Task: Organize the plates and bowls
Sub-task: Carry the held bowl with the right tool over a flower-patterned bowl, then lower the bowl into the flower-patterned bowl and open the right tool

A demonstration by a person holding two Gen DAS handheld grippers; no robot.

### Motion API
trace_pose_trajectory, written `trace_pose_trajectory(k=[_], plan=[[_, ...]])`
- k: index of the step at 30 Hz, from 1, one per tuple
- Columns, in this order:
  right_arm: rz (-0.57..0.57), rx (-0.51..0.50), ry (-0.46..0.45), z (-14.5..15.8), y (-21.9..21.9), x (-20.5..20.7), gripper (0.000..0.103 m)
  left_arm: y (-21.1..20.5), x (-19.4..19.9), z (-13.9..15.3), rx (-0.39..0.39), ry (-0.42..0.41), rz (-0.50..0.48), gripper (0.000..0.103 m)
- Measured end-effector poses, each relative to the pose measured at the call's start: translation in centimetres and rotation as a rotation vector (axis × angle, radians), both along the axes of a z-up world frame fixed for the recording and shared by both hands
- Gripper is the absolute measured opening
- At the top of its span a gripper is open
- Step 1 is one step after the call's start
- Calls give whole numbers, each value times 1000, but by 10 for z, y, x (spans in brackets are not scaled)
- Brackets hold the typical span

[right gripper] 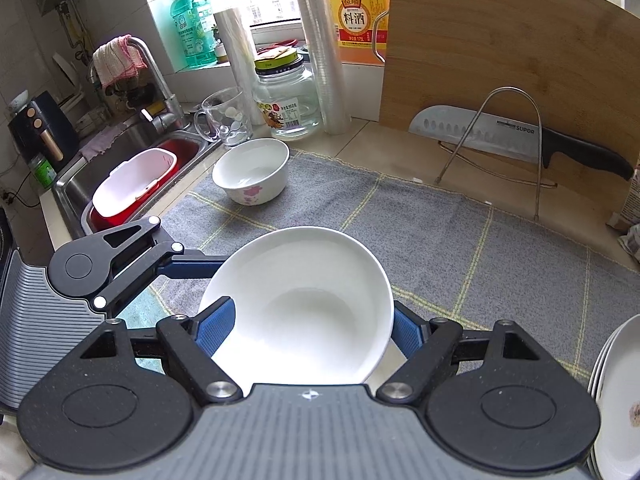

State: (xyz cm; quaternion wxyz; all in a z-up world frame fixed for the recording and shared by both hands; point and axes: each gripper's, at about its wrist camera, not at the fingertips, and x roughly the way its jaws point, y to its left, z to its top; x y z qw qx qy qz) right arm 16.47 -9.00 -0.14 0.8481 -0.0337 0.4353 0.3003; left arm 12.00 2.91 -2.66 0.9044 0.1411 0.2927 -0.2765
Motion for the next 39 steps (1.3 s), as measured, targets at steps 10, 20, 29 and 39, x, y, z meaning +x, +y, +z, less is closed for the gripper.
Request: trace_pose_trajectory(k=[10, 20, 29, 39], plan=[[-52, 2, 48, -19, -12, 0, 86, -11, 8, -15, 13, 53, -41, 93], [-77, 4, 74, -33, -18, 1, 86, -18, 10, -25, 13, 83, -56, 93], [-79, 5, 84, -38, -20, 3, 86, -20, 13, -27, 12, 99, -61, 93], [-81, 1, 93, -42, -21, 4, 86, -19, 17, -28, -4, 120, -66, 94]])
